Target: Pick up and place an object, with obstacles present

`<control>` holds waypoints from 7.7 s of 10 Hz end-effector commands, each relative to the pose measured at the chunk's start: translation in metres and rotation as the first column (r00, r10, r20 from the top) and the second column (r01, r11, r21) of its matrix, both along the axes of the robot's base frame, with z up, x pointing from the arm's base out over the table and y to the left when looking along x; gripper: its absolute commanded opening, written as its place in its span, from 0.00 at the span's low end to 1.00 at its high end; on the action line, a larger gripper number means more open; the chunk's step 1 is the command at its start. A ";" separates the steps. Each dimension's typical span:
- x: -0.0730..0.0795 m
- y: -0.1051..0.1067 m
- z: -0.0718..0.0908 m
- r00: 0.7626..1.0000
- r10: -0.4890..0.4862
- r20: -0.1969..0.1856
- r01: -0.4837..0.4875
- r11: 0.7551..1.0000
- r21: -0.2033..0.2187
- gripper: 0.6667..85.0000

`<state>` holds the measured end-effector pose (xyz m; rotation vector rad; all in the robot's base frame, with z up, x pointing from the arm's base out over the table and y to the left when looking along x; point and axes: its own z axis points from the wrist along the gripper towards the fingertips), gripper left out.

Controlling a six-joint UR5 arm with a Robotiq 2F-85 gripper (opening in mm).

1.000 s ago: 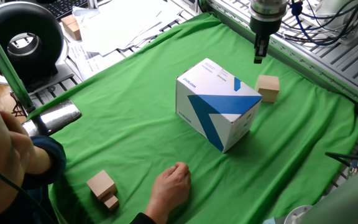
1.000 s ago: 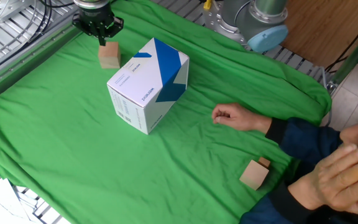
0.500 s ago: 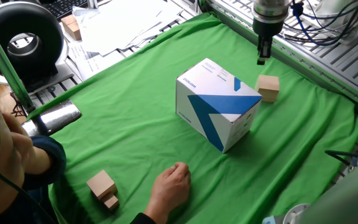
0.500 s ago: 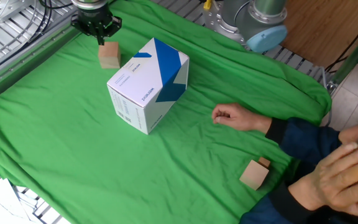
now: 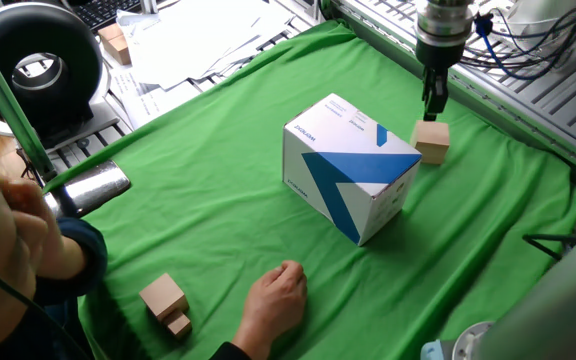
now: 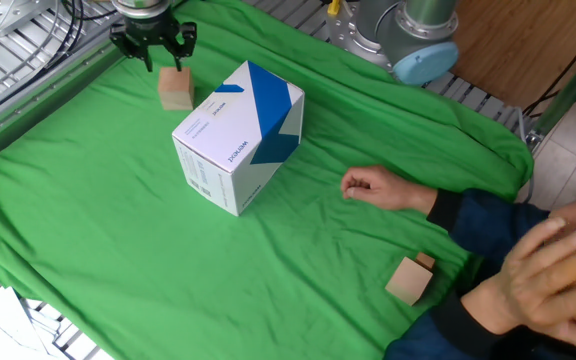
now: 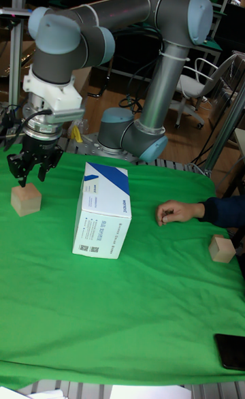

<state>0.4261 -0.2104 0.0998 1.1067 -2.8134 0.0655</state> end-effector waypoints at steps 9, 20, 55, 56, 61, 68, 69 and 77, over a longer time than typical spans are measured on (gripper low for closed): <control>0.000 -0.019 -0.045 0.999 0.027 0.034 -0.029 0.998 0.057 0.77; -0.009 -0.014 -0.059 1.000 0.017 0.018 -0.018 0.997 0.078 0.90; 0.013 0.085 0.133 0.984 -0.178 -0.011 0.179 0.983 0.038 0.01; 0.012 0.090 0.141 0.982 -0.186 -0.019 0.187 0.982 0.024 0.01; 0.011 0.136 0.158 0.966 -0.255 -0.045 0.257 0.966 0.025 0.01; 0.027 0.187 0.139 0.937 -0.347 -0.045 0.349 0.936 0.040 0.01; 0.025 0.179 0.141 0.938 -0.344 -0.046 0.345 0.938 0.025 0.01; 0.040 0.125 0.150 0.975 -0.221 0.000 0.220 0.973 -0.075 0.01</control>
